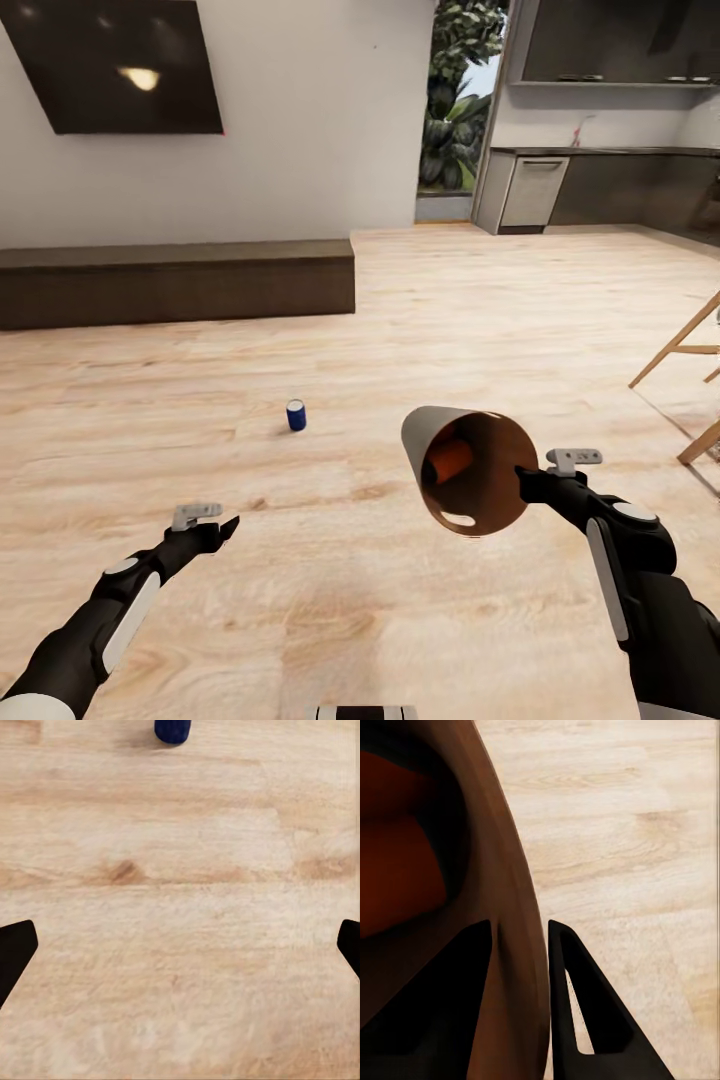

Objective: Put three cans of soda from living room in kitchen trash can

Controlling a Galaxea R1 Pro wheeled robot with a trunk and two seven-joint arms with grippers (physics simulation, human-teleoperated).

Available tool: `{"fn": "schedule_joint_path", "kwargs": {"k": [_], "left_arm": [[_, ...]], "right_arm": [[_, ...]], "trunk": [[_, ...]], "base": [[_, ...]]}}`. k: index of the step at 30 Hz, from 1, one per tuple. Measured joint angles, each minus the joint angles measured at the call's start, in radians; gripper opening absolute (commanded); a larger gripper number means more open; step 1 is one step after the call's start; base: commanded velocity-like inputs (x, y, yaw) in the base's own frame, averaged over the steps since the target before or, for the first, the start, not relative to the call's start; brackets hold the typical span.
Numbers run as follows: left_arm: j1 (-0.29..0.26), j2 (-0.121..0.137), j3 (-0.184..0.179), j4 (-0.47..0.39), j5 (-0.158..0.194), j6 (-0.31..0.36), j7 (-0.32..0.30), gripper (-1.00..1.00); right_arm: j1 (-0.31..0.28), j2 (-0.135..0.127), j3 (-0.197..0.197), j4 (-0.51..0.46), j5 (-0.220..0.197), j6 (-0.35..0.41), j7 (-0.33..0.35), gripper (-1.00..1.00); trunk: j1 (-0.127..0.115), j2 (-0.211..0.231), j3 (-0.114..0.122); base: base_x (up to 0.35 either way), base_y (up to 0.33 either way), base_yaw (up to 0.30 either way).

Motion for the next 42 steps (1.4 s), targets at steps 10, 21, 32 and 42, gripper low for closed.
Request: {"fn": "schedule_joint_path", "kwargs": {"k": [10,21,32,42], "left_arm": [[0.000,0.000,0.000,0.000,0.000,0.000,0.000,1.00],[0.000,0.000,0.000,0.000,0.000,-0.001,0.000,1.00],[0.000,0.000,0.000,0.001,0.000,-0.003,0.003,1.00],[0.000,0.000,0.000,0.001,0.000,-0.003,0.003,1.00]], "right_arm": [[0.001,0.000,0.016,0.001,-0.001,0.000,-0.001,-1.00],[0.002,0.032,0.021,0.002,0.002,0.003,-0.011,-1.00],[0.001,0.037,0.020,0.001,0.013,0.001,-0.012,-1.00],[0.001,0.037,0.021,0.001,0.010,0.002,-0.012,-1.00]], "trunk": [[0.000,0.000,0.000],[0.000,0.000,0.000],[0.000,0.000,0.000],[0.000,0.000,0.000]], "base": [[0.327,0.000,-0.124],[0.327,0.000,-0.008],[0.327,0.000,0.000],[0.327,0.000,0.000]]}}
